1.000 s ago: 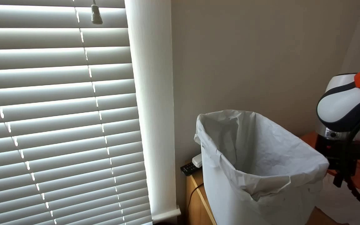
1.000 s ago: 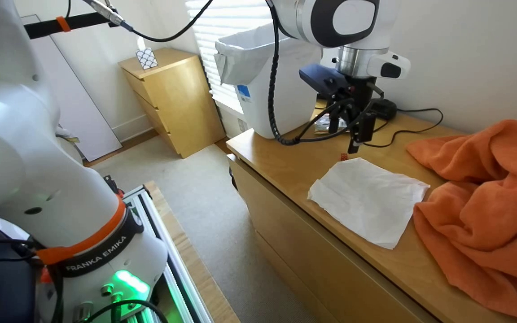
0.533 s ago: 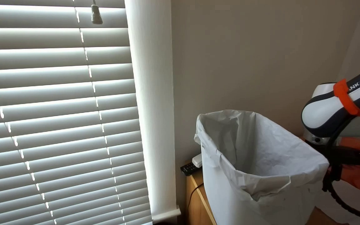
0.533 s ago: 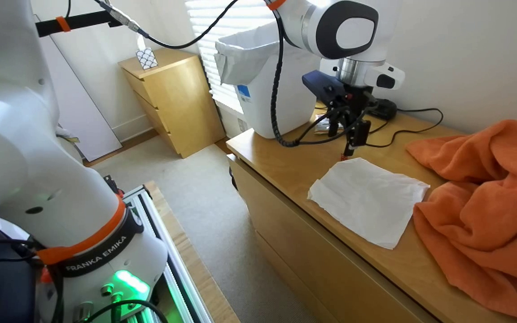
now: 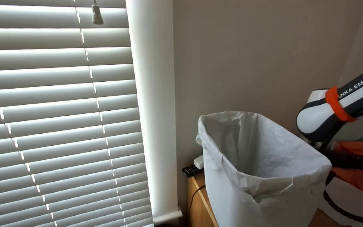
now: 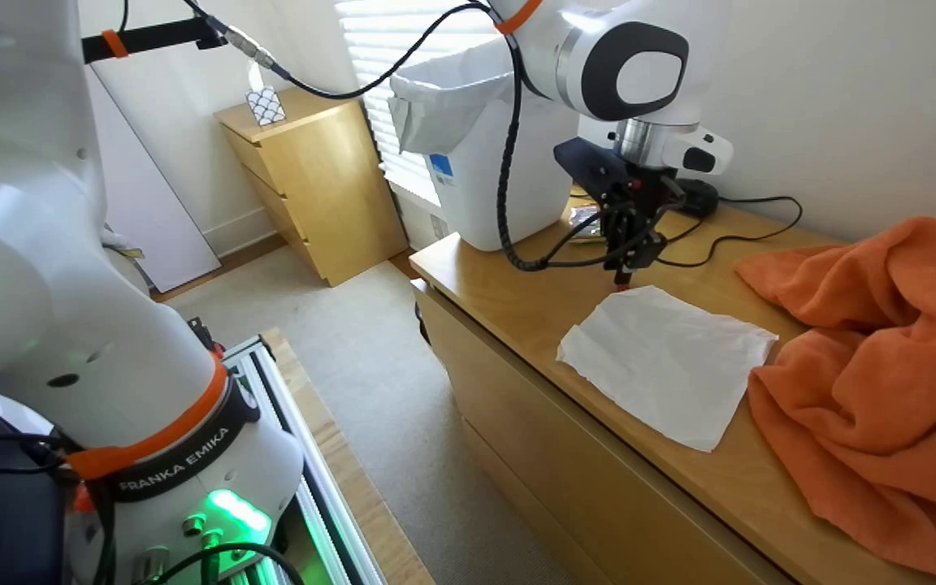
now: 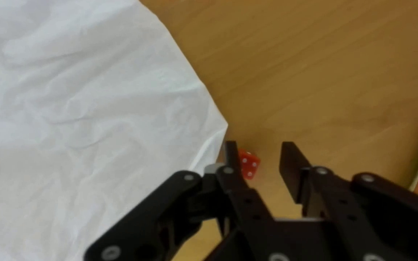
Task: Put the red block onto the paper towel
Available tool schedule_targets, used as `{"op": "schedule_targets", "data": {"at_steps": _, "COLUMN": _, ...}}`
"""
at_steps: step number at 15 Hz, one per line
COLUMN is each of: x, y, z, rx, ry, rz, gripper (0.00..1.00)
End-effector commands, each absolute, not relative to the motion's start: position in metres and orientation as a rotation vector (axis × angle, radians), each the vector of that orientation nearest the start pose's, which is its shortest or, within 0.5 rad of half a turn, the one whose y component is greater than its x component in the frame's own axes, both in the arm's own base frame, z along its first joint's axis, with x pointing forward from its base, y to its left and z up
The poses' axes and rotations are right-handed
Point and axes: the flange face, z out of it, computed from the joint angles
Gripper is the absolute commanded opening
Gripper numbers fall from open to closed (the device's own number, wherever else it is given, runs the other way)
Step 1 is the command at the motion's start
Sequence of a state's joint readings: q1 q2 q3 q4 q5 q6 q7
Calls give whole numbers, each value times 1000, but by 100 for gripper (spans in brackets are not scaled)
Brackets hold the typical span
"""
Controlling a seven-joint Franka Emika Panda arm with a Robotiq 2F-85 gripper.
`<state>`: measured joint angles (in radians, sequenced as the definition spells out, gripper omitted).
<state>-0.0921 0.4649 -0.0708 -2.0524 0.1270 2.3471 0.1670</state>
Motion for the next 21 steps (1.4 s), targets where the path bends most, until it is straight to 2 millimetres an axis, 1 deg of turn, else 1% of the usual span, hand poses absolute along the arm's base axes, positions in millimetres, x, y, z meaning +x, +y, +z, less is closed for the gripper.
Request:
{"op": "schedule_targets", "data": {"at_steps": 1, "x": 572, "y": -94, "z": 189, "rx": -2996, "ry": 686, "rz": 272, "gripper": 54}}
{"op": "schedule_targets", "data": {"at_steps": 4, "x": 573, "y": -94, "z": 187, "rx": -2996, "ry": 682, "rz": 274, "gripper": 67}}
{"op": "schedule_targets", "data": {"at_steps": 6, "x": 574, "y": -94, "z": 185, "rx": -2995, "ry": 678, "rz": 275, "gripper": 67}}
{"op": "schedule_targets", "data": {"at_steps": 7, "x": 575, "y": -94, "z": 184, "rx": -2996, "ry": 674, "rz": 274, "gripper": 51}}
{"op": "schedule_targets", "data": {"at_steps": 8, "x": 576, "y": -94, "z": 183, "rx": -2995, "ry": 672, "rz": 277, "gripper": 45}}
{"op": "schedule_targets", "data": {"at_steps": 9, "x": 577, "y": -94, "z": 182, "rx": -2995, "ry": 673, "rz": 277, "gripper": 34}}
{"op": "schedule_targets", "data": {"at_steps": 11, "x": 579, "y": -94, "z": 181, "rx": -2995, "ry": 672, "rz": 277, "gripper": 23}}
{"op": "schedule_targets", "data": {"at_steps": 12, "x": 580, "y": -95, "z": 181, "rx": -2996, "ry": 672, "rz": 277, "gripper": 15}}
{"op": "schedule_targets", "data": {"at_steps": 14, "x": 582, "y": -95, "z": 179, "rx": -2996, "ry": 673, "rz": 279, "gripper": 10}}
{"op": "schedule_targets", "data": {"at_steps": 15, "x": 582, "y": -96, "z": 179, "rx": -2997, "ry": 673, "rz": 278, "gripper": 21}}
{"op": "schedule_targets", "data": {"at_steps": 17, "x": 584, "y": -96, "z": 177, "rx": -2999, "ry": 672, "rz": 282, "gripper": 32}}
{"op": "schedule_targets", "data": {"at_steps": 18, "x": 584, "y": -96, "z": 176, "rx": -3001, "ry": 671, "rz": 285, "gripper": 33}}
{"op": "schedule_targets", "data": {"at_steps": 19, "x": 585, "y": -96, "z": 174, "rx": -3001, "ry": 668, "rz": 291, "gripper": 24}}
{"op": "schedule_targets", "data": {"at_steps": 20, "x": 585, "y": -96, "z": 173, "rx": -3001, "ry": 665, "rz": 295, "gripper": 10}}
{"op": "schedule_targets", "data": {"at_steps": 21, "x": 586, "y": -96, "z": 172, "rx": -2999, "ry": 664, "rz": 298, "gripper": 8}}
